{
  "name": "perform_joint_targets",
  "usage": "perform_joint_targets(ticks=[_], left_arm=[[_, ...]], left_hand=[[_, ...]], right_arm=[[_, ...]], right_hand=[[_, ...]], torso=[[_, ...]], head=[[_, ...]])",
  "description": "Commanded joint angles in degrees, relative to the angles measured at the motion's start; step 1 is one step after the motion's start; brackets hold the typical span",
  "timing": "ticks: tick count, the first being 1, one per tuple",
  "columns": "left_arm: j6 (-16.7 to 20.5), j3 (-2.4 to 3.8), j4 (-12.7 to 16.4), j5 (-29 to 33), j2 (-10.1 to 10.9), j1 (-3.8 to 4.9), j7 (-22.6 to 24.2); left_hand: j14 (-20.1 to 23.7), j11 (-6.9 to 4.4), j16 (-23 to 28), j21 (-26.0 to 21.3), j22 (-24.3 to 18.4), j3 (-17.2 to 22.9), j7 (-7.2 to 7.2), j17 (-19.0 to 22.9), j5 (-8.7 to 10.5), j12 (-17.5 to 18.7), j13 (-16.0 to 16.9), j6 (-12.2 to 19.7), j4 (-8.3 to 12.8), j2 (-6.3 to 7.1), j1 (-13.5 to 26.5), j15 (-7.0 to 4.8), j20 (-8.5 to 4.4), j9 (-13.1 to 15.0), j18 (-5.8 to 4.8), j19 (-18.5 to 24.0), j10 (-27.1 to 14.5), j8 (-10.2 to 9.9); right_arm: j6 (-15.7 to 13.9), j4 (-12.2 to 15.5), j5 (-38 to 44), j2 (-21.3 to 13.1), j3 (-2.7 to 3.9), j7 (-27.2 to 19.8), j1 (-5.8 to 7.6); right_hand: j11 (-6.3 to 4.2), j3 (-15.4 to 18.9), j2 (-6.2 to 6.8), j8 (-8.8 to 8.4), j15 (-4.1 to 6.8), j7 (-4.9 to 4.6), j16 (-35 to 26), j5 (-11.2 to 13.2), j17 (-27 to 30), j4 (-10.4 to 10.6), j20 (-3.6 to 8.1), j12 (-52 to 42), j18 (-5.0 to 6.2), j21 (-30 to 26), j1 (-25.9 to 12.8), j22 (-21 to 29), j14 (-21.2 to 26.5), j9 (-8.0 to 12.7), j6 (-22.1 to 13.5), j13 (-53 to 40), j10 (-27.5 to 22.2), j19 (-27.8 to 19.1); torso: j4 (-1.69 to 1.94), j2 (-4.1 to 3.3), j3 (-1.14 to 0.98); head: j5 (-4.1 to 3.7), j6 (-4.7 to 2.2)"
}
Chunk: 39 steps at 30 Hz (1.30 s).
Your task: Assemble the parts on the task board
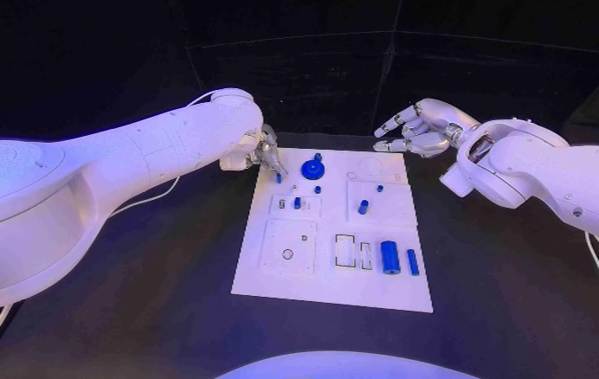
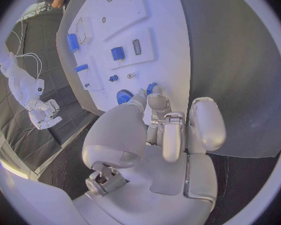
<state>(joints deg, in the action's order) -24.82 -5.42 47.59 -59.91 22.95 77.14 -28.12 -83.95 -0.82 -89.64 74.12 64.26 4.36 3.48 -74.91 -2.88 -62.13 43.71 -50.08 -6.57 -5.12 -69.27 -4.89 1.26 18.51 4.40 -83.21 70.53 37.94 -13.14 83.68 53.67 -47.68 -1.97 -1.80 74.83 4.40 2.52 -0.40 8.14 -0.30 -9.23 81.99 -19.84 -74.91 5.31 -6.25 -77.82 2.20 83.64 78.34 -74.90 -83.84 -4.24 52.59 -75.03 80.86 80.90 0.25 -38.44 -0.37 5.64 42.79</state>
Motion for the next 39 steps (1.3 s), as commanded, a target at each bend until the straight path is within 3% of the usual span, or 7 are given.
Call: perform_joint_targets(ticks=[1,8,15,17,21,25,39], left_arm=[[-1.0,0.01,-0.1,0.1,-0.2,0.09,0.5],[-1.5,0.01,-0.3,0.1,-0.3,0.09,0.5],[-2.0,0.01,-0.3,0.1,-0.3,0.09,0.6],[-2.1,0.01,-0.2,0.1,-0.2,0.09,0.6],[-2.0,0.01,-0.1,0.1,0.0,0.09,0.9],[-0.8,0.01,0.3,0.3,0.3,0.09,1.8],[4.7,0.02,6.0,3.3,4.3,0.19,3.7]], left_hand=[[-6.0,-0.27,-0.2,-0.2,0.0,0.5,-0.21,-14.8,0.13,0.3,-0.2,-0.2,0.9,-0.48,-1.1,0.11,0.03,-0.2,0.50,0.2,-0.4,-0.4],[-6.0,-0.35,-0.2,-0.3,0.0,3.6,-0.23,-14.8,0.10,0.7,-0.6,0.1,3.4,-1.46,-3.8,0.04,-0.03,-1.0,0.51,0.3,-0.8,-1.5],[-6.0,-0.04,-0.2,-0.4,0.0,8.9,0.28,-14.7,-0.11,1.5,-1.3,0.1,6.7,-1.34,-5.5,0.33,0.15,-2.2,0.52,0.3,-1.3,-3.1],[-5.9,0.39,-0.1,-0.4,0.1,12.5,0.64,-14.7,-0.31,1.8,-1.6,-0.2,8.2,-0.77,-5.0,0.57,0.38,-2.7,0.53,0.3,-1.3,-3.7],[-5.9,0.72,-0.1,-0.5,0.1,21.1,1.27,-14.7,-2.93,2.2,-2.3,-0.8,11.2,1.74,-1.7,1.07,0.78,-3.2,0.59,0.4,-1.2,-4.3],[-5.9,0.73,-0.1,-0.4,0.3,26.1,1.14,-14.6,-3.60,2.3,-2.7,-1.0,12.7,2.99,0.6,1.23,0.89,-3.2,0.60,0.3,-0.8,-4.0],[-6.0,0.17,-0.3,0.1,1.2,33.2,0.46,-15.0,-12.41,1.1,-1.3,-2.5,14.5,6.66,5.4,0.69,0.68,-1.6,0.42,0.0,1.3,-1.3]], right_arm=[[0.3,0.2,0.1,0.0,0.03,0.0,0.11],[0.3,0.3,0.1,-0.1,0.03,0.0,0.11],[0.3,0.3,0.1,-0.1,0.03,-0.1,0.11],[0.3,0.3,0.1,-0.1,0.03,-0.1,0.11],[0.3,0.2,0.1,-0.1,0.03,-0.1,0.11],[0.3,0.2,0.1,0.0,0.03,-0.1,0.11],[0.5,0.1,0.1,0.0,0.03,-0.2,0.11]], right_hand=[[-0.18,0.4,-0.24,0.12,0.35,-0.03,-0.1,-0.3,-0.7,-0.1,-0.11,0.1,0.86,-0.3,0.2,-2.8,-3.0,0.1,0.2,-2.3,-0.2,-0.3],[-0.20,0.4,-0.26,0.15,0.36,-0.02,-0.1,-0.4,-0.7,-0.1,-0.10,0.1,0.86,-0.3,0.3,-2.8,-3.0,0.1,0.2,-2.4,-0.1,-0.3],[-0.20,0.4,-0.26,0.15,0.36,-0.02,-0.1,-0.4,-0.7,-0.1,-0.10,0.1,0.86,-0.3,0.3,-2.8,-3.0,0.1,0.2,-2.4,-0.1,-0.3],[-0.20,0.4,-0.26,0.15,0.36,-0.02,-0.1,-0.4,-0.7,-0.1,-0.10,0.1,0.86,-0.3,0.3,-2.8,-3.0,0.1,0.2,-2.4,-0.1,-0.3],[-0.20,0.4,-0.26,0.15,0.36,-0.02,-0.1,-0.4,-0.7,-0.1,-0.10,0.1,0.86,-0.3,0.3,-2.8,-3.0,0.1,0.2,-2.4,-0.1,-0.3],[-0.20,0.4,-0.26,0.15,0.36,-0.02,-0.1,-0.4,-0.7,-0.1,-0.10,0.1,0.86,-0.3,0.3,-2.8,-3.0,0.1,0.2,-2.4,-0.1,-0.3],[-0.20,0.4,-0.28,0.17,0.37,-0.02,-0.1,-0.4,-0.7,-0.1,-0.09,0.0,0.85,-0.3,0.4,-2.8,-3.0,0.1,0.2,-2.4,-0.1,-0.3]], torso=[[0.00,0.01,0.00],[-0.04,0.02,0.01],[0.04,0.02,0.03],[0.05,0.01,0.03],[0.04,0.02,0.06],[0.04,0.02,0.04],[0.11,0.01,0.04]], head=[[-0.04,0.02],[-0.01,0.05],[-0.02,0.12],[0.00,0.12],[0.11,0.14],[0.16,0.15],[0.25,0.23]])
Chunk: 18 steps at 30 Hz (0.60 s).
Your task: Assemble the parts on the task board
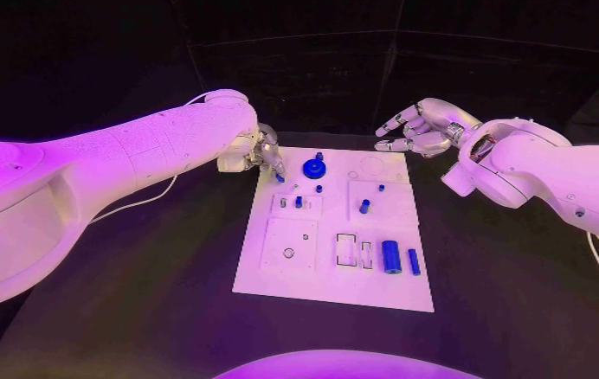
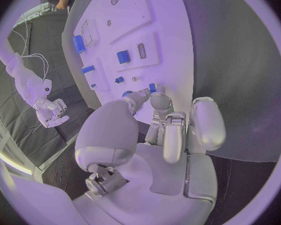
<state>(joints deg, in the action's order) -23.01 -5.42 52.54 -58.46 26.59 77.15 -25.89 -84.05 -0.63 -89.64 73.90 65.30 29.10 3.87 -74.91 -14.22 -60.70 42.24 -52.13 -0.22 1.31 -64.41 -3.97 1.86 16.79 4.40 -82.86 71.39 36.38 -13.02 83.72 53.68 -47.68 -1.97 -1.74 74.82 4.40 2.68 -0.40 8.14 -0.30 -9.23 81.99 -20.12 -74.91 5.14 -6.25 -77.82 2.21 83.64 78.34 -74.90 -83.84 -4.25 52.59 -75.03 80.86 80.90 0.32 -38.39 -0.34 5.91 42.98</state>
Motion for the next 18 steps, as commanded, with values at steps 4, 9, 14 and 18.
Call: perform_joint_targets(ticks=[4,9,14,18], left_arm=[[4.2,0.02,4.2,2.2,2.8,0.29,1.4],[5.2,0.00,7.6,2.4,5.1,0.33,1.2],[6.5,-0.17,11.4,2.4,7.6,0.31,0.8],[7.5,-0.61,13.8,2.4,8.9,0.24,0.9]], left_hand=[[-5.9,-0.29,-0.4,0.5,0.5,9.5,-0.21,-15.1,-5.52,-0.5,0.4,-0.9,8.2,1.44,1.6,-0.41,-0.09,0.7,0.37,-0.4,1.0,1.3],[-5.9,-0.47,-0.4,0.6,0.7,9.8,-0.43,-15.1,-8.60,-0.5,0.5,-1.2,8.3,2.22,2.2,-0.55,-0.20,1.1,0.33,-0.5,1.4,1.8],[-5.9,-0.59,-0.4,0.9,1.2,10.1,-0.56,-15.1,-9.79,-0.7,0.9,-1.4,8.4,2.62,2.4,-0.63,-0.27,1.3,0.24,-0.7,1.8,2.2],[-5.9,-0.70,-0.4,1.3,1.8,10.3,-0.69,-15.1,-12.15,-1.0,1.4,-1.7,8.3,3.10,2.7,-0.70,-0.34,1.4,0.13,-0.8,2.3,2.4]], right_arm=[[0.4,0.0,0.0,-0.1,0.03,-0.2,0.11],[0.4,0.0,0.0,-0.2,0.03,-0.2,0.11],[0.3,-0.1,0.0,-0.2,0.03,-0.2,0.11],[0.3,-0.2,0.0,-0.3,0.03,-0.2,0.11]], right_hand=[[-0.20,0.2,-0.28,0.17,0.37,-0.02,-0.1,-0.2,-0.7,0.0,-0.09,0.0,0.84,-0.3,0.4,-2.8,-3.0,0.1,0.2,-2.4,-0.1,-0.3],[-0.20,0.2,-0.28,0.17,0.37,-0.02,-0.1,-0.2,-0.7,0.0,-0.09,0.0,0.84,-0.3,0.4,-2.8,-3.0,0.1,0.2,-2.4,-0.1,-0.3],[-0.20,0.3,-0.30,0.19,0.37,-0.02,-0.1,-0.2,-0.7,0.1,-0.09,0.0,0.85,-0.3,0.3,-2.8,-3.0,0.1,0.3,-2.5,-0.1,-0.3],[-0.20,0.3,-0.30,0.19,0.37,-0.02,-0.1,-0.2,-0.7,0.1,-0.09,0.0,0.85,-0.3,0.3,-2.8,-3.0,0.1,0.3,-2.5,-0.1,-0.3]], torso=[[-0.01,-0.02,-0.03],[-0.06,-0.04,-0.02],[0.03,-0.01,0.02],[0.11,0.00,0.01]], head=[[0.06,0.12],[0.09,0.21],[0.21,0.31],[0.31,0.46]])
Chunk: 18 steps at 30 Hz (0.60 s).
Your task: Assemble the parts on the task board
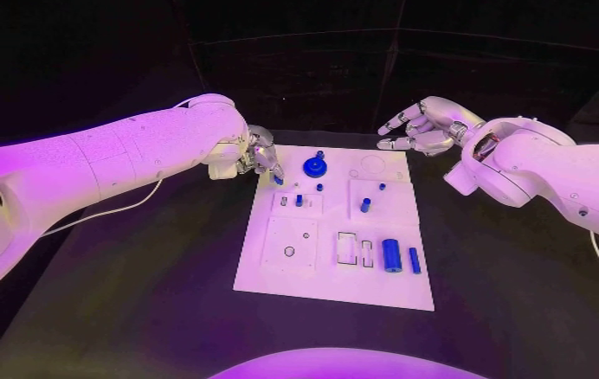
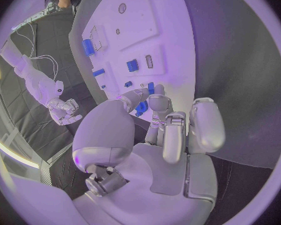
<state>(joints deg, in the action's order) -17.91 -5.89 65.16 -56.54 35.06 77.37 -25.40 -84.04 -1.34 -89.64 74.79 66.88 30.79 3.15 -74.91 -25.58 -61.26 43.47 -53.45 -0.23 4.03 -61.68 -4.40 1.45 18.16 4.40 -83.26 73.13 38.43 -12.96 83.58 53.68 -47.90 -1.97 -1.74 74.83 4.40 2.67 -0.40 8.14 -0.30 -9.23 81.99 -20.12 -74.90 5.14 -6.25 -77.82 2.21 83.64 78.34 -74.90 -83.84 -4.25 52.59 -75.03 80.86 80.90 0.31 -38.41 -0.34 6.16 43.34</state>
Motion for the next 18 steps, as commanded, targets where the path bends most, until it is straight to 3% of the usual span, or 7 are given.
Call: perform_joint_targets(ticks=[1,7,18], left_arm=[[2.6,-0.36,1.8,0.5,0.8,-0.01,0.4],[4.1,-1.39,5.0,0.5,2.2,-0.41,-0.1],[2.9,-1.94,6.8,-0.2,2.5,-0.94,0.3]], left_hand=[[-6.0,-0.01,-0.4,0.4,0.3,8.6,0.00,-15.1,-1.08,-0.4,0.3,-0.4,8.4,0.46,0.0,-0.28,0.06,0.1,0.12,-0.5,0.7,0.4],[-6.0,-0.07,-0.4,0.6,0.5,8.7,-0.05,-15.1,-1.76,-0.6,0.6,-0.6,8.3,0.62,0.1,-0.32,0.03,0.1,0.08,-0.5,0.9,0.5],[-6.0,-0.12,-0.4,0.7,0.7,8.6,-0.12,-15.1,-2.12,-0.9,1.0,-0.7,8.5,0.90,0.0,-0.35,0.00,0.2,0.04,-0.6,1.2,0.6]], right_arm=[[0.2,0.0,0.1,-0.1,0.02,-0.2,0.11],[0.1,0.0,0.1,-0.2,0.02,-0.2,0.11],[0.1,-0.2,0.3,-0.1,0.02,-0.2,0.11]], right_hand=[[-0.20,0.3,-0.30,0.19,0.37,-0.02,-0.1,-0.2,-0.7,0.1,-0.09,0.0,0.85,-0.3,0.3,-2.8,-3.0,0.1,0.3,-2.4,-0.1,-0.3],[-0.20,0.3,-0.30,0.19,0.37,-0.02,-0.1,-0.2,-0.7,0.1,-0.09,0.0,0.85,-0.3,0.3,-2.8,-3.0,0.1,0.3,-2.4,-0.1,-0.3],[-0.20,0.3,-0.31,0.20,0.37,-0.02,-0.2,-0.2,-0.6,0.1,-0.09,0.1,0.86,-0.3,0.3,-2.7,-3.0,0.1,0.3,-2.3,-0.2,-0.3]], torso=[[0.14,-0.01,0.03],[0.05,0.00,-0.03],[-0.09,-0.03,-0.01]], head=[[0.10,0.13],[0.24,0.21],[0.42,0.21]])
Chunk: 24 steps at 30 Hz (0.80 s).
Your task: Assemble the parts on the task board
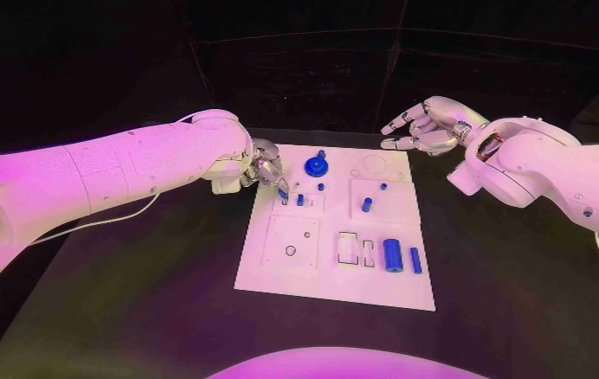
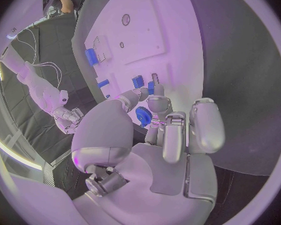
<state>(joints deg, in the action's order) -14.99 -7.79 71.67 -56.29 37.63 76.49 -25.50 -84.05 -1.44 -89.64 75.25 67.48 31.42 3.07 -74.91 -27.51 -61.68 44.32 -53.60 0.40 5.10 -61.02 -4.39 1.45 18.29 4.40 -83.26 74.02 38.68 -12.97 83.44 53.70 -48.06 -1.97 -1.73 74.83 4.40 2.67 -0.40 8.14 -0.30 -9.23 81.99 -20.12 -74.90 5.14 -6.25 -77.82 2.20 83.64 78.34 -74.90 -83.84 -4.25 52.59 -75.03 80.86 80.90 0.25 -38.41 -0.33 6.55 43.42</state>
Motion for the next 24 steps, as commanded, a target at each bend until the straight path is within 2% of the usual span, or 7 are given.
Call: perform_joint_targets(ticks=[1,5,11,24], left_arm=[[-0.1,-0.05,0.3,-0.5,-0.1,-0.10,0.4],[-0.4,-0.10,0.3,-0.8,-0.2,-0.38,0.6],[-0.7,-0.13,0.4,-1.1,-0.3,-0.62,0.3],[-1.1,-0.15,0.5,-2.7,-0.1,-0.75,-0.6]], left_hand=[[-6.0,-0.03,-0.4,0.3,0.1,8.0,-0.03,-15.1,-0.20,-0.4,0.1,-0.5,7.9,-0.17,-0.6,-0.35,0.00,0.0,0.04,-0.6,0.3,0.3],[-6.0,-0.03,-0.4,0.3,0.1,8.0,-0.03,-15.1,-0.21,-0.4,0.1,-0.5,7.9,-0.16,-0.6,-0.36,0.00,0.0,0.04,-0.6,0.3,0.3],[-6.0,-0.04,-0.4,0.2,0.0,8.0,-0.04,-15.1,-0.25,-0.4,0.2,-0.5,7.9,-0.13,-0.6,-0.36,0.00,0.0,0.05,-0.6,0.3,0.3],[-6.0,-0.05,-0.4,0.1,-0.1,8.0,-0.05,-15.1,-0.32,-0.3,0.0,-0.6,7.9,-0.09,-0.7,-0.37,-0.01,0.0,0.08,-0.5,0.3,0.3]], right_arm=[[0.1,0.0,0.3,0.1,0.03,-0.2,0.11],[0.1,0.0,0.3,0.1,0.03,-0.2,0.10],[0.2,0.0,0.3,0.1,0.03,-0.2,0.10],[0.4,-0.1,0.3,0.2,0.03,-0.3,0.10]], right_hand=[[-0.20,0.3,-0.31,0.20,0.37,-0.02,-0.2,-0.2,-0.6,0.1,-0.09,0.1,0.86,-0.3,0.3,-2.7,-3.0,0.1,0.3,-2.3,-0.2,-0.3],[-0.20,0.3,-0.31,0.20,0.37,-0.02,-0.2,-0.2,-0.6,0.1,-0.09,0.1,0.86,-0.3,0.3,-2.7,-3.0,0.1,0.3,-2.3,-0.2,-0.3],[-0.20,0.3,-0.31,0.20,0.37,-0.02,-0.2,-0.2,-0.6,0.1,-0.09,0.1,0.86,-0.3,0.3,-2.7,-3.0,0.1,0.3,-2.3,-0.2,-0.3],[-0.20,0.3,-0.33,0.20,0.38,-0.02,-0.2,-0.2,-0.6,0.1,-0.08,0.1,0.88,-0.4,0.4,-2.7,-3.0,0.1,0.2,-2.3,-0.2,-0.4]], torso=[[-0.03,-0.03,-0.03],[-0.02,-0.07,0.04],[-0.08,-0.08,-0.03],[-0.02,-0.04,0.01]], head=[[-0.01,0.11],[-0.06,0.09],[0.09,0.32],[0.01,0.55]])
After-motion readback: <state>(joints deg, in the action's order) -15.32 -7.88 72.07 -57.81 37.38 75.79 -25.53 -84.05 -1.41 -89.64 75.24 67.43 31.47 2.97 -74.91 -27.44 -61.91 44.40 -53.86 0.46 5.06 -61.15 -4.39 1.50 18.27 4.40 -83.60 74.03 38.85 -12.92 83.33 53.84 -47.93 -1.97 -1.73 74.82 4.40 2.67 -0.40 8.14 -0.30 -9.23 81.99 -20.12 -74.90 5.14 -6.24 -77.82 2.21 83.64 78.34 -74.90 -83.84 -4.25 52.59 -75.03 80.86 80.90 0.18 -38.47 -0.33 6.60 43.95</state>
